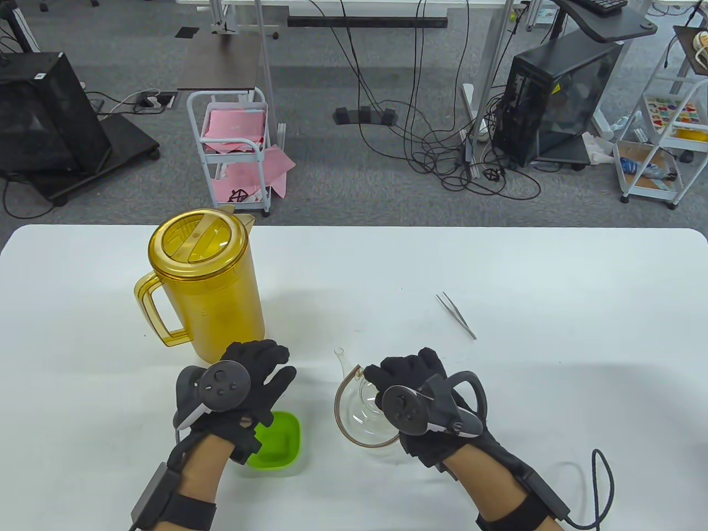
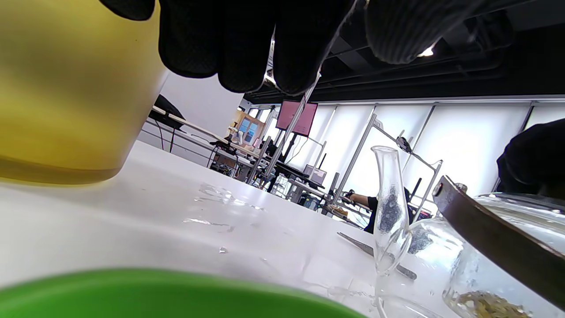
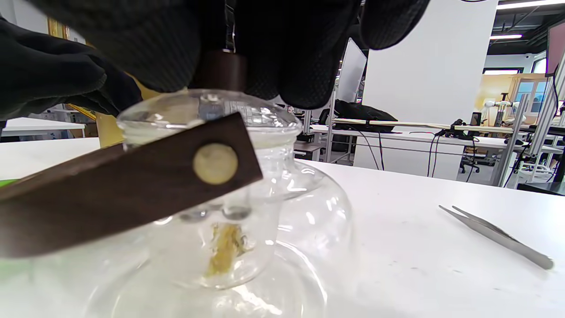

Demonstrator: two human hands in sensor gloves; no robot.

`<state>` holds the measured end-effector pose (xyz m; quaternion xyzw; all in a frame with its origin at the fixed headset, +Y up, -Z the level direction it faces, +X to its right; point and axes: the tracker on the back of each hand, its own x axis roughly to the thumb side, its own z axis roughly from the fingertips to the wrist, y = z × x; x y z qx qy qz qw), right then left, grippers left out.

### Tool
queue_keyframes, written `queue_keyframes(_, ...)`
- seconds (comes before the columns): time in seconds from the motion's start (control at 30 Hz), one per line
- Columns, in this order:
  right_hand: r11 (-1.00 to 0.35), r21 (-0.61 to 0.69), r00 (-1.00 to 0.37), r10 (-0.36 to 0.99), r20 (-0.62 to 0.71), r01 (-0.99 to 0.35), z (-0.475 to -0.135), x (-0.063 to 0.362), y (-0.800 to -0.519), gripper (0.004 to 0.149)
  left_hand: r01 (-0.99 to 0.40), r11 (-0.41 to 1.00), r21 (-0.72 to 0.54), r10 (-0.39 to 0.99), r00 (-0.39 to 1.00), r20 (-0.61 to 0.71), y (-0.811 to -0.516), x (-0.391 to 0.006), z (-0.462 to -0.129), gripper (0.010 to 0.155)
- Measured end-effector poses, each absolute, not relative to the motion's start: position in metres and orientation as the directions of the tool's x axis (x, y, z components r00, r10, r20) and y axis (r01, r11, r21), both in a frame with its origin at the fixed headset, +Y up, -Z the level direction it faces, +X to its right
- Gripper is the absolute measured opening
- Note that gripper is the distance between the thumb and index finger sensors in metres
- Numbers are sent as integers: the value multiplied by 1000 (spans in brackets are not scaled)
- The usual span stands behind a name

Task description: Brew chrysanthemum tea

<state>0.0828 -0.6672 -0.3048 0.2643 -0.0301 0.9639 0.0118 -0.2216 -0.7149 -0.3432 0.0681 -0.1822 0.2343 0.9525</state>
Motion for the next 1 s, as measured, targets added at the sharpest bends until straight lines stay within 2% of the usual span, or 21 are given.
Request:
queue_keyframes(0.17,-979,-133,-871,73,485,-156,-305,94,-658,72,-467,884,39,419,825,378,-715,-221,-343,59)
queue_keyframes(0.23,-955,-193,-876,110,470,-224,-307,104,-649,73,-470,882,38,423,824,376,-715,-222,-343,59)
queue_keyframes(0.33,-854,-359,-859,178,480,-377,-313,132,-638,69,-469,883,36,423,826,373,-715,-222,-343,59)
queue_keyframes(0.5,-813,-449,-915,235,329,-370,-324,180,-628,69,-467,883,37,421,826,375,-715,-222,-343,59)
queue_keyframes(0.73,-839,-427,-942,300,154,-337,-343,237,-634,70,-467,883,35,423,827,371,-715,-222,-344,59)
queue_keyframes(0.87,-875,-316,-928,368,61,-368,-359,263,-655,68,-472,880,42,426,827,367,-713,-223,-344,60)
queue_keyframes(1.0,-944,-207,-963,269,-26,-258,-362,274,-687,68,-470,882,44,424,829,364,-713,-225,-345,59)
